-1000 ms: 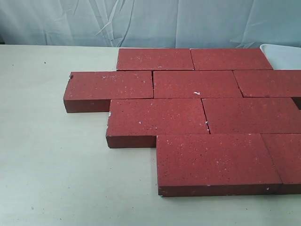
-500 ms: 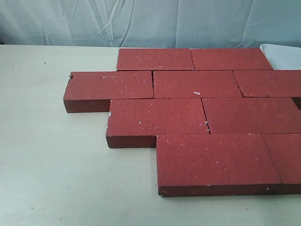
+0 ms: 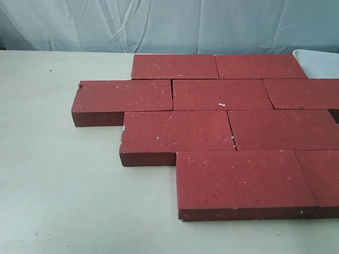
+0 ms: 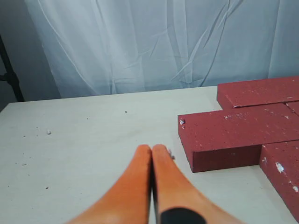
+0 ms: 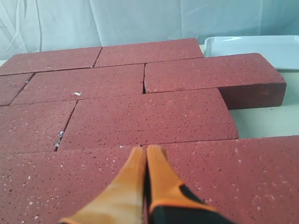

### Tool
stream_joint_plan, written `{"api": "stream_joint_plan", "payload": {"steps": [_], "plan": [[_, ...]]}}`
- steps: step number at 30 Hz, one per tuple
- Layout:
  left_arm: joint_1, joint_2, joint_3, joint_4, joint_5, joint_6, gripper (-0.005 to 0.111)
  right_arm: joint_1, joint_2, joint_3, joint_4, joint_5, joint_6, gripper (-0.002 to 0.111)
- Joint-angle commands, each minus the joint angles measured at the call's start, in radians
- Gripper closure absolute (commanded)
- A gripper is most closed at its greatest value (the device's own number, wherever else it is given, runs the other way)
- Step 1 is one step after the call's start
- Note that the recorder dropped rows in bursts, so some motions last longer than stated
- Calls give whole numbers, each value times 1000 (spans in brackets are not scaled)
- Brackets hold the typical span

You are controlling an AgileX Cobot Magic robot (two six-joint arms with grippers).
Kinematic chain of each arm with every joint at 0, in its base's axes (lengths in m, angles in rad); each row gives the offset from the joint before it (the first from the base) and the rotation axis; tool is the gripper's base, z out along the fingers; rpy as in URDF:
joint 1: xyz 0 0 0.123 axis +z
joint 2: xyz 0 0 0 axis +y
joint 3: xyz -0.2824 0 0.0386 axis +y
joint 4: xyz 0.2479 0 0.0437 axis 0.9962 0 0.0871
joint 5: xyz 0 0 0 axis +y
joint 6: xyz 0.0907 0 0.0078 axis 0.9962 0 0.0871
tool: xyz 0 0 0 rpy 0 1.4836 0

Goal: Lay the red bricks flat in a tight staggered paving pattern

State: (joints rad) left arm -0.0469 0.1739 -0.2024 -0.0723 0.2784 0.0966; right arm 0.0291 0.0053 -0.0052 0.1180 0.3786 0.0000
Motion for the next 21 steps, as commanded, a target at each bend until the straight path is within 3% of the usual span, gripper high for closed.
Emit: {"api": "stream_joint_plan", "payload": {"steps": [1, 6, 8, 21], "plan": [[45, -108, 117, 7, -90, 1, 107, -6, -5, 5, 1, -14, 0, 109], [122, -174, 202, -8, -132, 1, 107, -6, -5, 5, 1, -14, 0, 109], [144, -174, 202, -6, -74, 1, 107, -6, -5, 5, 1, -14, 0, 109], [144, -174, 202, -43, -39, -10, 107, -6, -5, 5, 26, -12, 0, 109]]}}
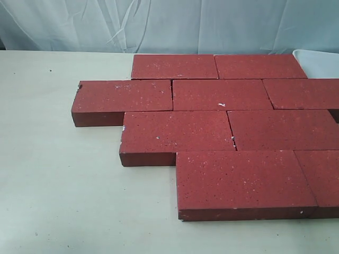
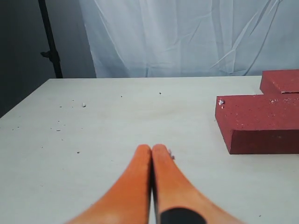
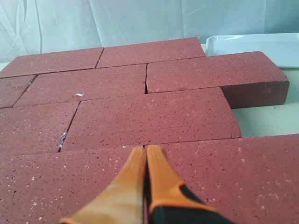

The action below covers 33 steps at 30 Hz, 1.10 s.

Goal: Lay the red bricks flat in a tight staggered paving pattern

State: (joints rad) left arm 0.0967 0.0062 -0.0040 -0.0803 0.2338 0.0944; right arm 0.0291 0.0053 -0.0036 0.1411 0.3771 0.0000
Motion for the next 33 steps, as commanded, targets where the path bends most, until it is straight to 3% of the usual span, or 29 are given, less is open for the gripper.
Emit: {"api": "stream_joint_plan", "payload": {"steps": [1, 15, 20, 33], "plan": [[0, -6, 4, -43, 5, -8, 107, -6, -5, 4, 3, -11, 0, 109], [0, -6, 4, -30, 8, -8, 107, -6, -5, 4, 7, -12, 0, 109], [0, -6, 4, 75, 8, -94, 107, -6, -5, 4, 23, -14, 0, 109], [0, -6, 4, 80, 8, -142, 107, -6, -5, 4, 23, -14, 0, 109]]}}
